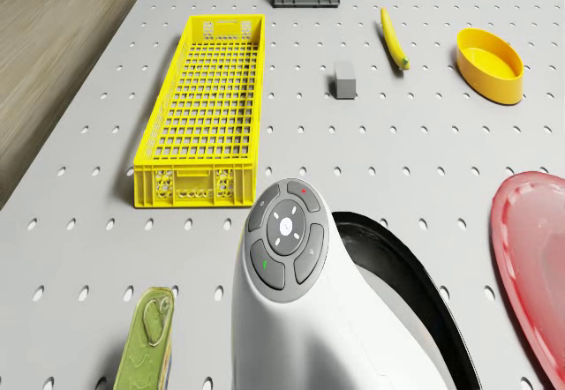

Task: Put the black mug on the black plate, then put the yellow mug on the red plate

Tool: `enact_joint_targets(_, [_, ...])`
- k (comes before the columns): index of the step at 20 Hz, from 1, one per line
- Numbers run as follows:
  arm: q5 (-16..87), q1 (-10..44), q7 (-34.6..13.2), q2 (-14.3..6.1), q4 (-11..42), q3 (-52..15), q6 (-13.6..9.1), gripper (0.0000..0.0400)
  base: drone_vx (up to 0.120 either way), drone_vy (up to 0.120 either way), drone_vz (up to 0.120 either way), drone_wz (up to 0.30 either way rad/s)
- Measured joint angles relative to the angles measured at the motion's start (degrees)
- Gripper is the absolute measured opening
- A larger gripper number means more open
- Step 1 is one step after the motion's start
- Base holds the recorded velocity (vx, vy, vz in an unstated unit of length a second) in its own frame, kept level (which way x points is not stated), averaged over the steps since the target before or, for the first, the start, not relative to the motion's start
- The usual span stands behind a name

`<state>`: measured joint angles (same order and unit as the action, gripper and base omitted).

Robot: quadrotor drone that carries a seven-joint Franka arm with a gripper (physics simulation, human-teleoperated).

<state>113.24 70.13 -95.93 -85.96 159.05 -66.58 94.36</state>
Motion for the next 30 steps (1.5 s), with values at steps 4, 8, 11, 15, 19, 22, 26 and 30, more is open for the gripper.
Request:
enact_joint_targets(4, [0.04, -0.04, 0.03, 0.09, 0.01, 0.01, -0.08, 0.04, -0.12, 0.12, 0.0, 0.0])
enact_joint_targets(8, [0.07, -0.08, 0.06, 0.17, 0.02, 0.02, -0.16, 0.04, -0.12, 0.12, 0.0, 0.0])
enact_joint_targets(11, [0.1, -0.1, 0.08, 0.22, 0.02, 0.03, -0.21, 0.04, -0.12, 0.12, 0.0, 0.0])
enact_joint_targets(15, [0.13, -0.14, 0.1, 0.3, 0.03, 0.03, -0.28, 0.04, -0.12, 0.12, 0.0, 0.0])
enact_joint_targets(19, [0.16, -0.17, 0.13, 0.37, 0.03, 0.04, -0.35, 0.04, -0.12, 0.12, 0.0, 0.0])
enact_joint_targets(22, [0.19, -0.19, 0.14, 0.42, 0.04, 0.05, -0.39, 0.04, -0.12, 0.12, 0.0, 0.0])
enact_joint_targets(26, [0.22, -0.22, 0.17, 0.48, 0.04, 0.06, -0.45, 0.04, -0.12, 0.01, 0.0, 0.0])
enact_joint_targets(30, [0.24, -0.25, 0.19, 0.54, 0.04, 0.06, -0.51, 0.04, -0.12, 0.0, 0.0, 0.0])
